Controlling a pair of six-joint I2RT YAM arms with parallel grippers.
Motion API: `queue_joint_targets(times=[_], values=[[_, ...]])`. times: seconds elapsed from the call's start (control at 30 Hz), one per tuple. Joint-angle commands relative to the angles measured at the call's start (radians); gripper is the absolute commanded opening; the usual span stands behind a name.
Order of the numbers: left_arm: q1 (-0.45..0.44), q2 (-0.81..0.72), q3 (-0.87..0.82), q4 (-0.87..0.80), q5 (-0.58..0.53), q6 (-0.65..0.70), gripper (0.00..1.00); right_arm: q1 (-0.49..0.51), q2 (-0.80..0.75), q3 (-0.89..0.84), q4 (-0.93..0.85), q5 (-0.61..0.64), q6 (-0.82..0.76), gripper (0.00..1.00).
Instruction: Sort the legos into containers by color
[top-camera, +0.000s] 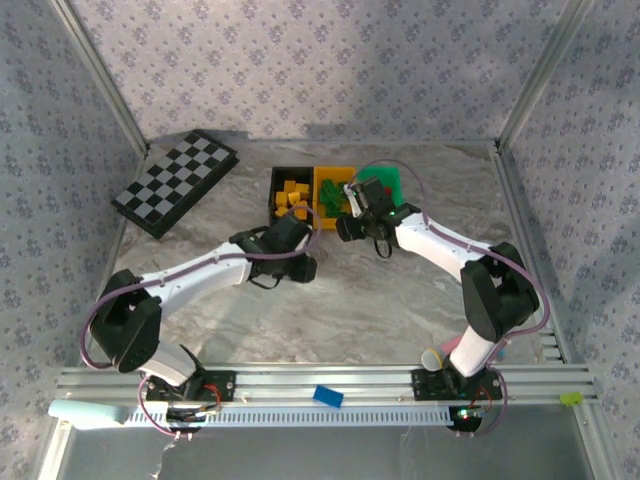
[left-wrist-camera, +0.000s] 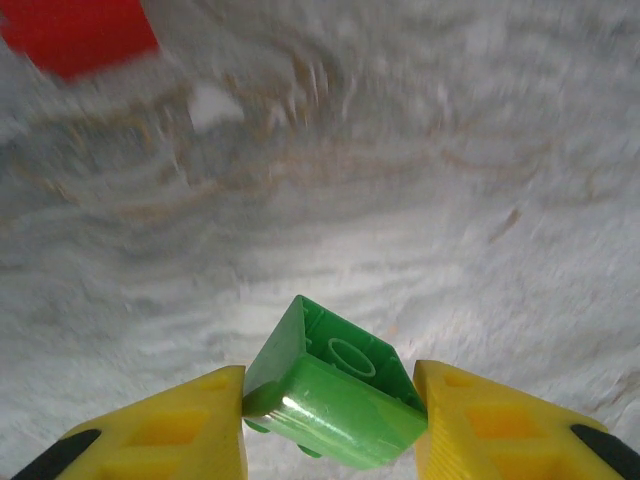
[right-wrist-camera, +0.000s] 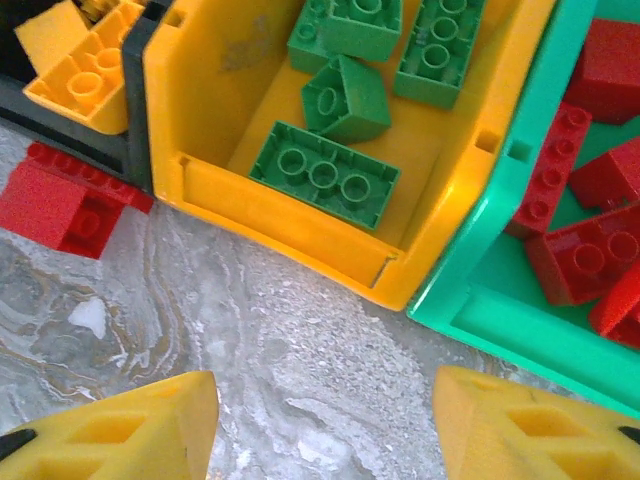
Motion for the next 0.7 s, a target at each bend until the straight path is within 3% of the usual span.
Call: queue_joint_targets(times=[0.0,0.23,0.67], values=[[0.051,0.000,0.120,0.009,0.004,0.056,0.39,-0.016,-0.043,-0.019,0.003,0.032,0.023,0.61],[0.098,0.132,0.403,-0.023,-0.006,0.127,0.38,-0.049,-0.105,-0.102,0.032,0.033,0.045,0.61],[0.113,0.592,1.024,-0.188,-0.001,0.224,0.39,-0.095,-0.205,-0.233,0.058,0.032,0.081,0.61]])
